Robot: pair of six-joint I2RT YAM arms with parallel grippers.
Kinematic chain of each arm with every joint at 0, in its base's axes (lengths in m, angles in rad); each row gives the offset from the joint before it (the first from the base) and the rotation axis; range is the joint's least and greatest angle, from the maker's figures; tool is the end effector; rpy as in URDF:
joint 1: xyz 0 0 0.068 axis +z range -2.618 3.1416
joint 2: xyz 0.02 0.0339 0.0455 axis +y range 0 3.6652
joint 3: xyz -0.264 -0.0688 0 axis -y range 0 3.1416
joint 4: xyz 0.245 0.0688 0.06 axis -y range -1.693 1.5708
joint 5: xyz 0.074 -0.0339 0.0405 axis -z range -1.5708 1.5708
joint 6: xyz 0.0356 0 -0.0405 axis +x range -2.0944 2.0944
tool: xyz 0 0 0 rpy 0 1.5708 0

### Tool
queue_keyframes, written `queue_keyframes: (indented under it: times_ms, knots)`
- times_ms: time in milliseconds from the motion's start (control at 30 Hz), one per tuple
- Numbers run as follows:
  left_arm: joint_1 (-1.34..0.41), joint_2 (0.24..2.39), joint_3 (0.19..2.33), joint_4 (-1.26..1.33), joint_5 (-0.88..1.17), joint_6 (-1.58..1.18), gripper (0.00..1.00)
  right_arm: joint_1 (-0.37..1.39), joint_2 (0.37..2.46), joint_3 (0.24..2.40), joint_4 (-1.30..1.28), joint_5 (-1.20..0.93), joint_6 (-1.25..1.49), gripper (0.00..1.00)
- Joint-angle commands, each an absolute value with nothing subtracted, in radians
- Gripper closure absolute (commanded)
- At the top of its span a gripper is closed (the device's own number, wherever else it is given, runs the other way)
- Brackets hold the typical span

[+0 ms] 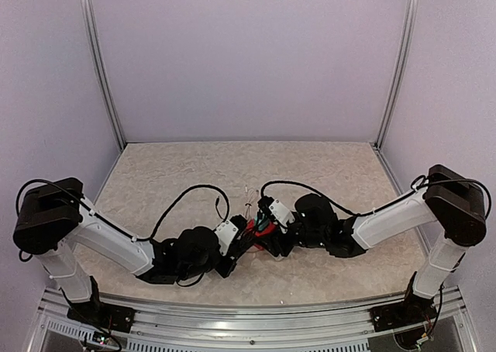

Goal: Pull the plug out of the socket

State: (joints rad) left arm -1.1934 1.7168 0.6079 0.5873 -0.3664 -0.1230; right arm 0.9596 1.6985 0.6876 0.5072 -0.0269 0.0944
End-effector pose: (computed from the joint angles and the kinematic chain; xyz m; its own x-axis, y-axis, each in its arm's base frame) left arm 0.1277 -0.2875 0.1287 -0.2747 0.3821 -0.8824 0.7252 0.6848 0.0708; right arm 0.1889 0.2713 0.1467 -0.3542 -0.3413 -0.8707 -0.8024 0.5891 0.0955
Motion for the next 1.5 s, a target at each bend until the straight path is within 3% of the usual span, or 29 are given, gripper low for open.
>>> queue_keyframes:
  times_ms: [0,333,600,700,900,1167,1300,1467]
  knots:
    - [-1.223,1.631,0.529,0.533,-0.338,-0.134,0.93,0.931,1.729,0.694,0.44,0.095,0.112,1.0]
    - [-1.253,1.639,0.596,0.442,-0.35,-0.115,0.95,0.931,1.731,0.696,0.427,0.149,0.136,1.0]
    - [-1.194,1.514,0.476,0.488,-0.341,-0.207,0.94,0.932,1.72,0.709,0.406,0.15,0.131,1.0]
    - [-1.08,1.41,0.452,0.472,-0.287,-0.247,0.93,0.932,1.706,0.716,0.397,0.15,0.136,1.0]
    - [-0.662,1.273,0.506,0.432,-0.019,-0.357,0.9,0.932,1.703,0.719,0.398,0.151,0.154,1.0]
    - [-0.3,1.51,0.765,0.409,0.207,-0.433,0.88,0.931,1.723,0.735,0.405,0.139,0.172,1.0]
    - [-0.225,1.69,0.907,0.389,0.303,-0.463,0.87,0.932,1.723,0.741,0.4,0.138,0.171,0.99]
    - [-0.22,1.876,1.078,0.277,0.275,-0.428,0.85,0.933,1.721,0.749,0.398,0.138,0.174,0.97]
